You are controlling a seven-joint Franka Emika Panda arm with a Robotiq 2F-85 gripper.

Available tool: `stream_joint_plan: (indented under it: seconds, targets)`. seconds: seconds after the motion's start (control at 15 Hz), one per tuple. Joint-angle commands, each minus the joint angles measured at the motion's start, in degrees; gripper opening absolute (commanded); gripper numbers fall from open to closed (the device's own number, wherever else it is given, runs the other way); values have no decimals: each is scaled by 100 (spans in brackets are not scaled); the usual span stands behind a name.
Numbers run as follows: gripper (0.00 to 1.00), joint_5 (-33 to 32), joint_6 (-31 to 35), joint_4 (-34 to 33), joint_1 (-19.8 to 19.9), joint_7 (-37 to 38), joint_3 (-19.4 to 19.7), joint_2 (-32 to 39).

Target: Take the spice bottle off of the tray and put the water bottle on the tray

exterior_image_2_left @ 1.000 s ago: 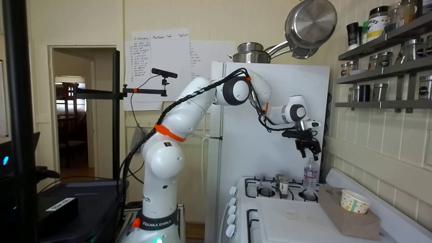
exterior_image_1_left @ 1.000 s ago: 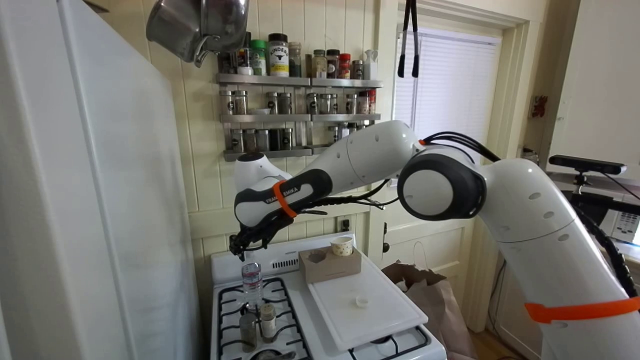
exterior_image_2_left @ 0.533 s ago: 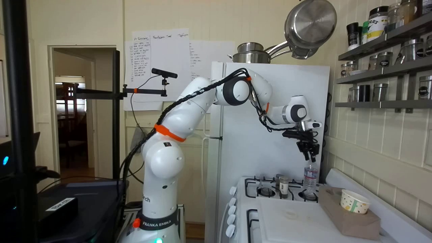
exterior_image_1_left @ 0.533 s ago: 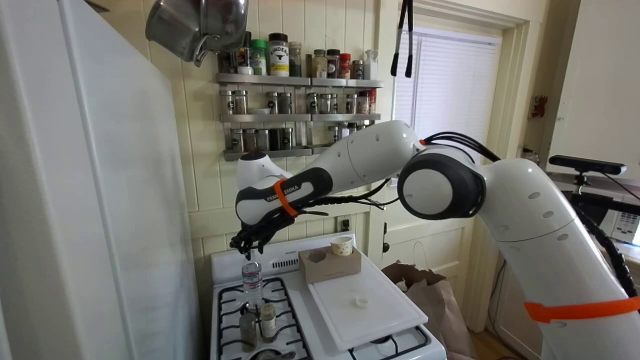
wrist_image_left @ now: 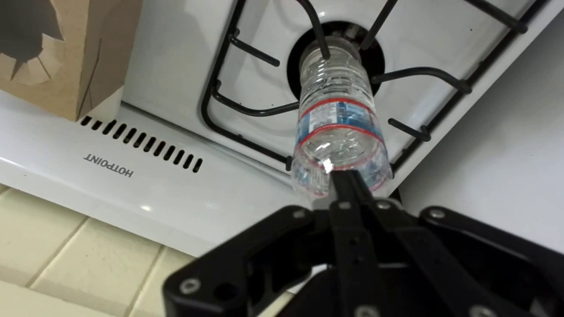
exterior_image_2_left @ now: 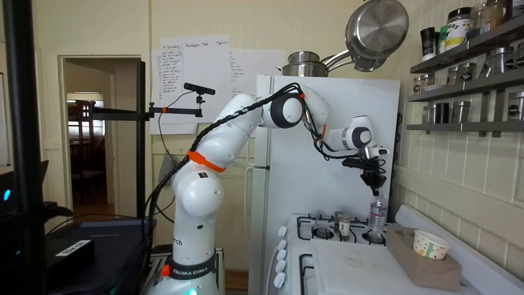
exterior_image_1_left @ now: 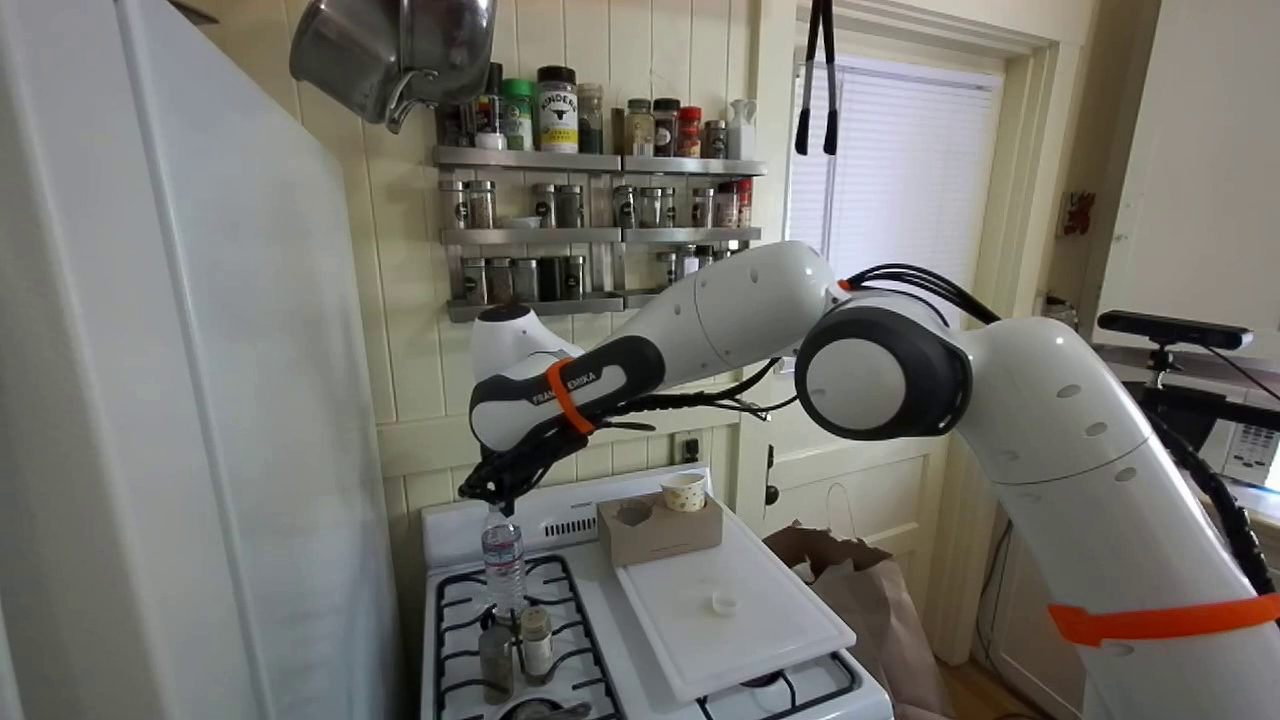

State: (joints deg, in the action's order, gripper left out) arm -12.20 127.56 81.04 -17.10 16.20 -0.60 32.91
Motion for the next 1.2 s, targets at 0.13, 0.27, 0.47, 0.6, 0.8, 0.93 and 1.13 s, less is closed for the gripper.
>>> stream_joint_plan:
  seconds: [0.13, 0.27, 0.47, 0.6, 0.8, 0.93, 1.13]
  targets:
    - [49, 93, -155, -16, 44, -163, -141, -51]
    - [64, 114, -124, -20, 52, -185, -171, -52]
    - [86, 183, -15, -61, 117, -245, -205, 24]
    - [99, 204, 18, -89, 146, -259, -201, 63]
    - [100, 213, 6, -129, 182, -298, -194, 101]
    - [100, 200, -5, -141, 192, -301, -187, 113]
    - [71, 182, 16, -150, 201, -310, -178, 144]
